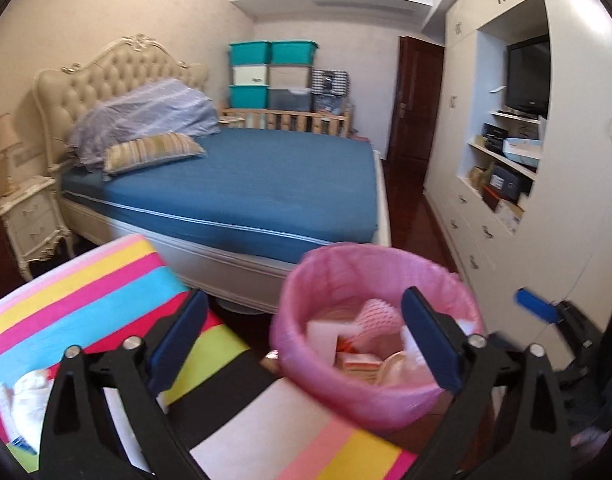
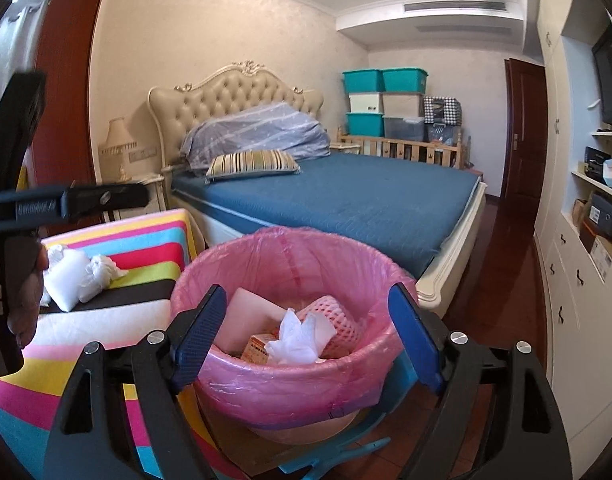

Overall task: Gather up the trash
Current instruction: 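Carry the foam sleeve with the left tool to the bin while the right tool carries the tissue there, then move both open tools back over the table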

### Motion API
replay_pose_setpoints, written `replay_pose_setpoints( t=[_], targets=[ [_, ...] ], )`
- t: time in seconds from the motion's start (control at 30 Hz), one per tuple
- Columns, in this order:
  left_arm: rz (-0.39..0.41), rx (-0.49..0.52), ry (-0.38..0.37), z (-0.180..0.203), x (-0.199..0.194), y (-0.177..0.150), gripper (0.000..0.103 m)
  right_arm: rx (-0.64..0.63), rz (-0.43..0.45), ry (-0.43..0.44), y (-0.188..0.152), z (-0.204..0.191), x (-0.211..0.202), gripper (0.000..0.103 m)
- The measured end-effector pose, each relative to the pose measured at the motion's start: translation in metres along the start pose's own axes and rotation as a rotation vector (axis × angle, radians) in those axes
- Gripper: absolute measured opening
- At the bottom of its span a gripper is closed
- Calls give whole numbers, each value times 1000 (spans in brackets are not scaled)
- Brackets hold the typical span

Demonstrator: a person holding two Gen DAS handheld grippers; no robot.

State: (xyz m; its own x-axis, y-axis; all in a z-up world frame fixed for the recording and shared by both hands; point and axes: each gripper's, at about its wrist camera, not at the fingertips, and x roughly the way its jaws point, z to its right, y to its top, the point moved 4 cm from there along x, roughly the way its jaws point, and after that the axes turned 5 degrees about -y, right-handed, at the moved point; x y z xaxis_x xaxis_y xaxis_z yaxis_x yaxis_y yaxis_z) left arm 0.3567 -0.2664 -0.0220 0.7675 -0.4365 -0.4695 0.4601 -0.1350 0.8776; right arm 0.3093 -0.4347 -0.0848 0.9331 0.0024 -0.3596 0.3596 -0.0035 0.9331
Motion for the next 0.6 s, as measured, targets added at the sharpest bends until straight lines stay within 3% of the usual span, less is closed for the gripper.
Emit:
replay_pose_setpoints(
  t=[0.33, 0.6],
  targets=[
    [95, 61, 193, -32, -86, -30, 98, 2, 13, 23, 5, -16, -25, 79],
    [86, 70, 341, -70, -144, -68, 98, -19, 2, 82, 11, -59, -29, 79]
  ],
)
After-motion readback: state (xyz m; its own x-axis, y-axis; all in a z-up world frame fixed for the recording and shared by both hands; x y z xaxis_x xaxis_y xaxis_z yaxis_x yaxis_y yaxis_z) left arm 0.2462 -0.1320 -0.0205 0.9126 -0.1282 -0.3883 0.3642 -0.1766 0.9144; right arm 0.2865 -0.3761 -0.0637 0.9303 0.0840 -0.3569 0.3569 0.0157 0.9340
